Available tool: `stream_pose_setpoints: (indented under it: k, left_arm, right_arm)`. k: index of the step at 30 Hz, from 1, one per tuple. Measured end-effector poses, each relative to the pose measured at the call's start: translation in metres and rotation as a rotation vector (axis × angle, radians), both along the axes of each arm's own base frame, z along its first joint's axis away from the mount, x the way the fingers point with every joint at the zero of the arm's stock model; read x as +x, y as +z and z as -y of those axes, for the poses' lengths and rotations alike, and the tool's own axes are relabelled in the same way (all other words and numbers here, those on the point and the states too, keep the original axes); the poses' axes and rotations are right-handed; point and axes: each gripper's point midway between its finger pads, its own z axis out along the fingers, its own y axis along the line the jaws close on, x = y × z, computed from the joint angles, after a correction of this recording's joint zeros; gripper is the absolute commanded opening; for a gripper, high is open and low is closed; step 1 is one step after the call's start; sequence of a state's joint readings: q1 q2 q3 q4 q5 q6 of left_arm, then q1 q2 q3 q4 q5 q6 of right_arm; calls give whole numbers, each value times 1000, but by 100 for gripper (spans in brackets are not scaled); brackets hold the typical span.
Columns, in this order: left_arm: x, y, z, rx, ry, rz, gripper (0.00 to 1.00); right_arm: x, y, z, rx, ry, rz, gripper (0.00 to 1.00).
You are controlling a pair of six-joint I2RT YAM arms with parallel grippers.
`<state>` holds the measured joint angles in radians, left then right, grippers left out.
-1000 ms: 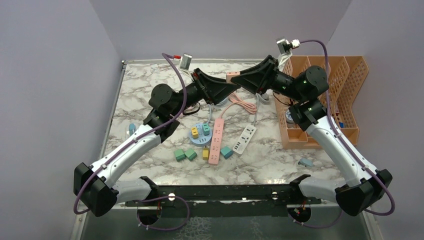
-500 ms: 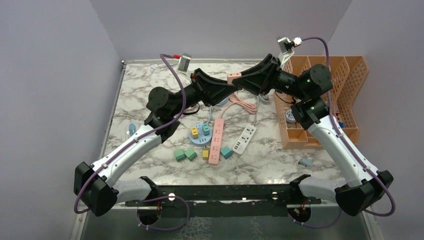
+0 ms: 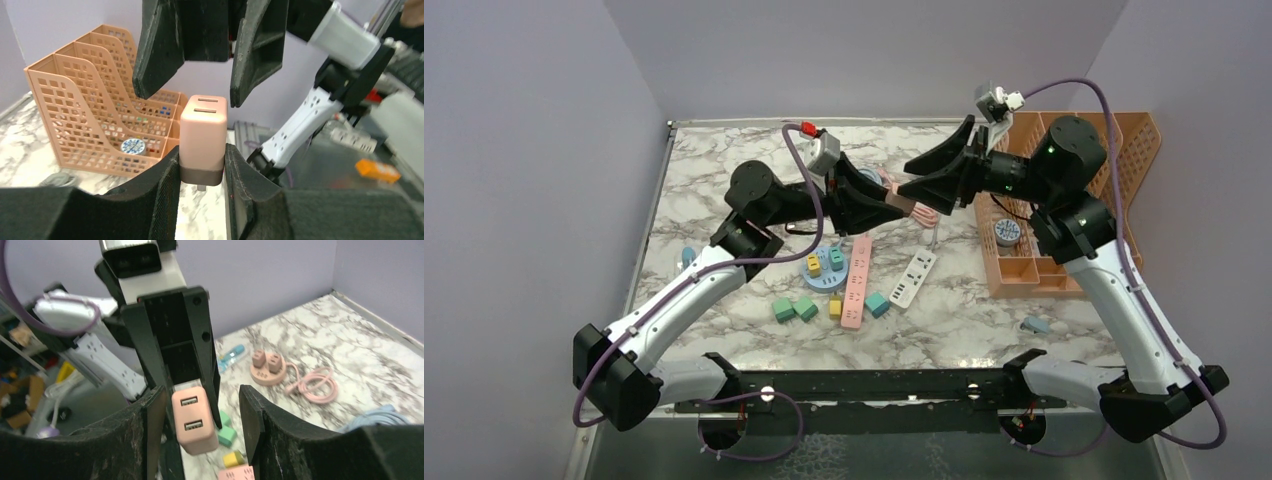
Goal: Insert the plug
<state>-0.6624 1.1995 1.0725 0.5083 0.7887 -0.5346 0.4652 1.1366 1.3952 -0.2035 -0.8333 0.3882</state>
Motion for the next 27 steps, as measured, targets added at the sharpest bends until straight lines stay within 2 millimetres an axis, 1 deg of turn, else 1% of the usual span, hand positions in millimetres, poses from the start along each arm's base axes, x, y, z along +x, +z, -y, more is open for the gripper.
stream_pose_setpoints:
  k: [2,5,9,14,18,22,27]
  left_arm:
    - [-1,-4,1,45,-19,60,0]
    - [0,-5,3,104,-32,145,0]
    - [6,-5,2,179,-20,233,0]
    - [8,-21,1,268,-34,283,0]
    - [9,-36,1,322,-57,289,0]
    - [10,-45,2,350,-76,284,0]
    - [8,-54,2,371,-100,271,0]
  right_arm:
    - [-5,-1,3,-42,14,37,53]
    - [-13,-6,7,-101,39,94,53]
    - [-22,-22,10,-166,84,137,53]
    - [-22,-38,13,-224,100,157,51]
    - [-19,-46,11,-245,108,162,48]
    - [-15,-56,6,-265,127,148,51]
    - [-14,-68,1,-292,151,126,51]
